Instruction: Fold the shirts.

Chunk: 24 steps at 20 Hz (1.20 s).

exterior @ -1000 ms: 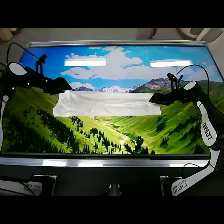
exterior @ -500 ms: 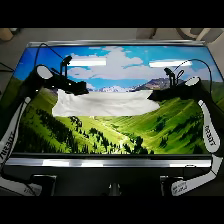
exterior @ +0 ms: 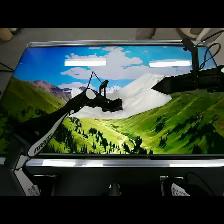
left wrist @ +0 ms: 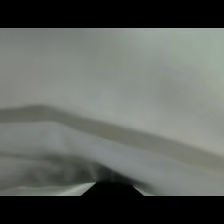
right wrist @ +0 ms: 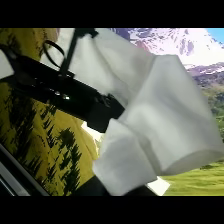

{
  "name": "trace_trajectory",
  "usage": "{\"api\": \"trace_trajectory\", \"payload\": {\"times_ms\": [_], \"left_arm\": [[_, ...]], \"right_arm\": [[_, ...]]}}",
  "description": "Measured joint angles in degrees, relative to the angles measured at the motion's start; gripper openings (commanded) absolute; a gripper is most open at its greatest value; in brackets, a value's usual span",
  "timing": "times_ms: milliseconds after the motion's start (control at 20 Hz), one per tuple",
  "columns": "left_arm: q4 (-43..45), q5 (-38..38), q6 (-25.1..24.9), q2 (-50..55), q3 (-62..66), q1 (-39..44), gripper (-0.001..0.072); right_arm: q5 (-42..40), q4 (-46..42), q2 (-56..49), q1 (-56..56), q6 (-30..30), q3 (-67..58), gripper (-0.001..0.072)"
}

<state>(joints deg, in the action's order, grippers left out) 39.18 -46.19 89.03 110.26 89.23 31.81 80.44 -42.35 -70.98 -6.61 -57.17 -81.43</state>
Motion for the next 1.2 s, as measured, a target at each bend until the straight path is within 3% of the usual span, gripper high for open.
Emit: {"api": "trace_trajectory", "payload": {"times_ms": [150,300,500,800,850,900,950,1100,1200], "left_arm": [[-4.8,5.8,0.8,0.6,0.3,3.4,0.0024],[-5.4,6.5,-1.9,-1.8,0.5,2.0,0.0024],[4.2,2.5,-4.0,-11.6,0.6,-6.7,0.0024],[12.6,-4.9,-4.9,-31.9,0.7,-23.0,0.0025],[13.2,-6.0,-4.9,-34.8,0.7,-24.8,0.0024],[13.7,-7.1,-4.9,-37.6,0.7,-26.4,0.0024],[13.8,-8.3,-5.0,-39.9,0.7,-27.3,0.0024],[14.4,-11.7,-5.0,-45.4,0.7,-29.0,0.0025],[14.6,-14.0,-5.0,-47.7,0.7,-29.3,0.0025]], "right_arm": [[1.2,-0.2,4.4,0.0,-2.6,0.0,0.0022],[-2.0,0.5,4.4,0.1,-4.2,0.0,0.0022],[-9.4,4.7,-1.2,4.1,-4.3,0.0,0.0022],[-26.0,15.4,-15.7,21.3,-0.5,0.0,0.0027],[-28.7,17.4,-18.3,24.0,0.2,0.0,0.0166],[-31.1,20.0,-21.0,26.8,0.8,-0.2,0.0539],[-33.0,22.8,-23.6,28.9,1.7,-0.2,0.0694],[-35.1,30.6,-27.6,30.9,7.8,-0.4,0.0685],[-33.7,30.9,-27.8,28.6,10.6,-0.4,0.0684]]}}
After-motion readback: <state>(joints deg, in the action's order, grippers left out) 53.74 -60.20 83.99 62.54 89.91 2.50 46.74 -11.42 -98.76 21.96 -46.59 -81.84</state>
